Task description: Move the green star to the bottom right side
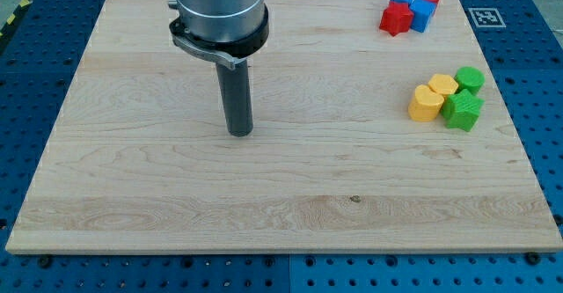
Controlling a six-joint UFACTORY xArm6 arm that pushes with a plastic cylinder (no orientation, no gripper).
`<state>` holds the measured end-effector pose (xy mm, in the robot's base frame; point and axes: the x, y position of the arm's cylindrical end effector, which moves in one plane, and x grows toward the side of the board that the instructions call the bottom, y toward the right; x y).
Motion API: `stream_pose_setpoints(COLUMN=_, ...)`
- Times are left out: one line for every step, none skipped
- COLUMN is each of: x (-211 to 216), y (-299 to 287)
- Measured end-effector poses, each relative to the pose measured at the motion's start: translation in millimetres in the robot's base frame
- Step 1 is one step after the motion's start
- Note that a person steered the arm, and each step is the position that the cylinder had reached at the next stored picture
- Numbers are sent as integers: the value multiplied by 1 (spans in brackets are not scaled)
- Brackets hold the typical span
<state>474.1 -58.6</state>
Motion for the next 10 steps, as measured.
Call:
stream_pose_setpoints(x=-2, y=-2)
stream_pose_setpoints(x=-6, y=-3)
stream_pose_setpoints(x=-66, y=5)
stream_pose_setpoints(x=-121, y=80)
stream_pose_setpoints(x=-137, y=191)
stream_pose_setpoints(x=-128, y=264)
stream_pose_setpoints(x=-122, y=287)
stream_pose_setpoints(x=-105, y=299)
stream_pose_setpoints(x=-91, y=304)
stream_pose_setpoints(x=-87, y=305)
